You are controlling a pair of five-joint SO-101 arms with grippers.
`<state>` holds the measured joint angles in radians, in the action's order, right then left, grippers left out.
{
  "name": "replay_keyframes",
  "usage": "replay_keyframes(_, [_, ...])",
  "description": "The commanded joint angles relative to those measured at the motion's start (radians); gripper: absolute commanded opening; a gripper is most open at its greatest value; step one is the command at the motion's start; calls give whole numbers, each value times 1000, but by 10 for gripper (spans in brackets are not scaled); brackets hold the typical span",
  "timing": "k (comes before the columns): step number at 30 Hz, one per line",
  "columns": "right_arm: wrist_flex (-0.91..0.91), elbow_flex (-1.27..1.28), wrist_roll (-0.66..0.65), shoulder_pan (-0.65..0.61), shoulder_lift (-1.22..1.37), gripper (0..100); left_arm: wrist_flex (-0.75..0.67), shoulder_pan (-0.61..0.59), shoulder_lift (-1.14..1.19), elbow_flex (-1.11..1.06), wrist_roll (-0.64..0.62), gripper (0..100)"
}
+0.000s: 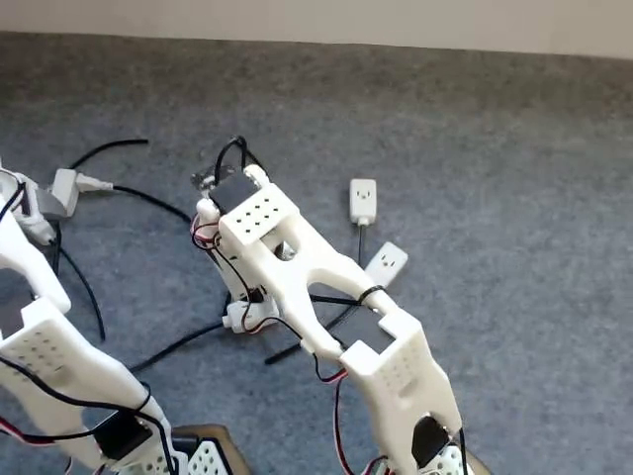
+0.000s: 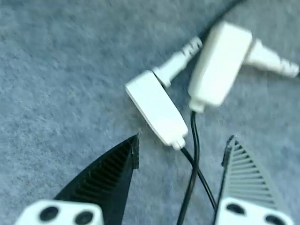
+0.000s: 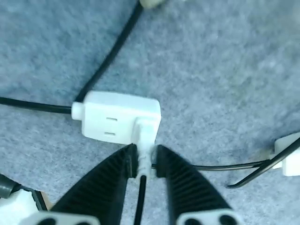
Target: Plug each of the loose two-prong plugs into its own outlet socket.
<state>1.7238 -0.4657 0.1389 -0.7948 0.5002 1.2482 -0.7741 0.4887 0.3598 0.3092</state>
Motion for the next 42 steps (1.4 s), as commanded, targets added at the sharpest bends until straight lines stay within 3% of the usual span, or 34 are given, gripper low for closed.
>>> replay_keyframes(1, [39, -56, -54, 4, -199, 277, 152, 56, -10, 88, 66, 296])
replay_keyframes(4, [41, -56, -72, 8, -314, 369, 242, 91, -10, 134, 74, 296])
replay_keyframes(6, [41, -56, -75, 15, -392, 380, 311, 122, -13, 160, 75, 296])
replay_keyframes(10, [39, -56, -106, 110, -579, 379, 520, 254, -16, 185, 249, 331])
replay_keyframes(12, [41, -35, -117, 211, -671, 379, 537, 308, -22, 150, 316, 345])
replay_keyframes(16, [-13, 223, -144, 418, -842, 378, 528, 392, -51, 47, 456, 344])
replay_keyframes(19, [-206, 575, -189, 503, -969, 333, 520, 499, -107, -51, 482, 343])
replay_keyframes(24, [-585, 1208, -196, 553, -1167, 199, 431, 671, -294, -271, 493, 309])
replay_keyframes(28, [-768, 1484, -229, 568, -1244, 188, 279, 760, -501, -561, 537, 309])
replay_keyframes(35, [-906, 1632, -236, 568, -1222, 188, -187, 875, -676, -1052, 542, 306])
replay_keyframes(42, [-924, 1639, -236, 562, -1224, 188, -319, 898, -595, -1073, 493, 306])
